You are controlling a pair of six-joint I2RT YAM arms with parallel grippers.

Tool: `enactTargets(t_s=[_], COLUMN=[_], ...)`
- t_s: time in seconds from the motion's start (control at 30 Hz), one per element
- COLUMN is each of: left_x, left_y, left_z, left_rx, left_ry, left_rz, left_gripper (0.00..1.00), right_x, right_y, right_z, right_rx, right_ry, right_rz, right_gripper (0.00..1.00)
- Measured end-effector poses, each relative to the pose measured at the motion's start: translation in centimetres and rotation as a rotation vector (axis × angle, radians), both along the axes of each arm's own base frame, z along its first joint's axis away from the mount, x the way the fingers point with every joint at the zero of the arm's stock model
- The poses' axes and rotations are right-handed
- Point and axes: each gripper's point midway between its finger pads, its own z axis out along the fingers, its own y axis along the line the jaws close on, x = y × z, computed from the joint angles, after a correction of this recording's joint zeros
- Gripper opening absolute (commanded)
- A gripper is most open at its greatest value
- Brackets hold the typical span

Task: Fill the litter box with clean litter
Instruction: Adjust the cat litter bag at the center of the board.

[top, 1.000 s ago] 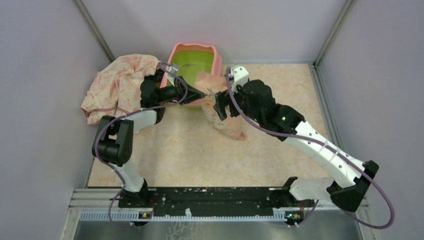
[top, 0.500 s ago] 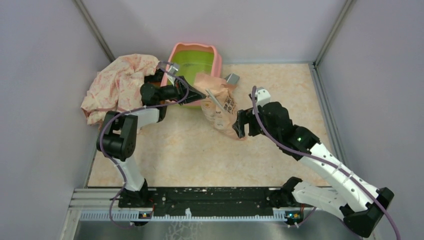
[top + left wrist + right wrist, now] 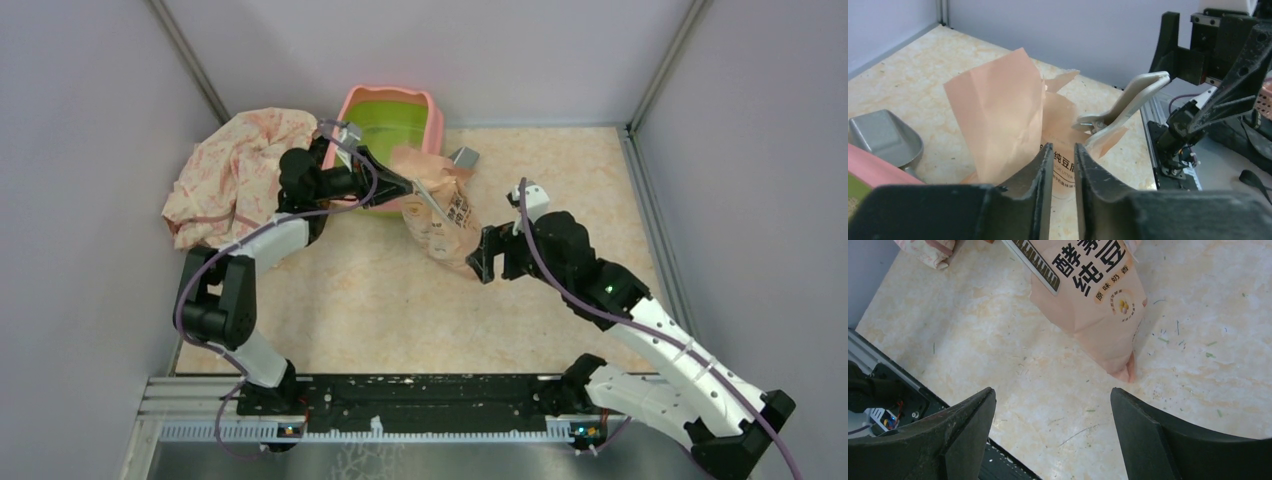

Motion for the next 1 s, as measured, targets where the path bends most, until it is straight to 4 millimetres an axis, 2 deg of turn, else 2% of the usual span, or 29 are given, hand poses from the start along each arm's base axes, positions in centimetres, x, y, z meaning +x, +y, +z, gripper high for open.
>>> enactTargets(t_s=[0.03, 0.07, 0.17, 0.3, 0.37, 0.47, 0.6, 0.67, 0.87, 0.9, 1.0], left_x=[0.3, 0.6, 1.5, 1.6, 1.9, 2.7, 3.6, 3.8, 4.5, 4.7, 5.1], left_y=[0.1, 0.1, 0.5, 1.6, 2.6, 5.0, 7.4, 7.9, 7.3, 7.0, 6.2], left_z=[0.1, 0.1, -0.8, -1.0, -0.6, -0.6, -1.7, -2.3, -3.6, -4.0, -5.5], left_rx=[0.012, 0.026, 0.074, 0.122, 0.136, 0.143, 0.153, 0.158, 0.145, 0.14, 0.125], left_ry=[-0.009, -0.008, 0.003, -0.01, -0.03, -0.041, -0.013, -0.001, 0.003, 0.01, 0.043], left_rz=[0.018, 0.036, 0.094, 0.189, 0.25, 0.356, 0.459, 0.481, 0.439, 0.418, 0.354], left_gripper=[0.44, 0.47, 0.53, 0.63, 0.65, 0.66, 0.7, 0.7, 0.73, 0.83, 0.97], right_x=[-0.1, -0.2, -0.6, -1.1, -1.2, -1.3, -1.2, -1.2, -1.1, -1.1, -1.1], right_y=[0.0, 0.0, -0.2, -0.5, -0.6, -0.5, -0.2, 0.0, 0.5, 0.5, 0.5], right_z=[0.1, 0.2, 0.2, 0.4, 0.4, 0.4, -0.1, -0.5, -1.2, -1.3, -1.4], right_rx=[0.005, 0.007, 0.007, 0.013, 0.014, 0.014, 0.004, -0.003, -0.019, -0.022, -0.026], right_ry=[-0.001, 0.0, 0.002, 0.0, 0.002, 0.005, 0.02, 0.034, 0.059, 0.059, 0.059], right_rz=[0.004, 0.006, 0.01, 0.014, 0.019, 0.023, 0.035, 0.041, 0.057, 0.059, 0.063], right_gripper=[0.86, 0.86, 0.89, 0.92, 0.93, 0.93, 0.94, 0.94, 0.95, 0.95, 0.96])
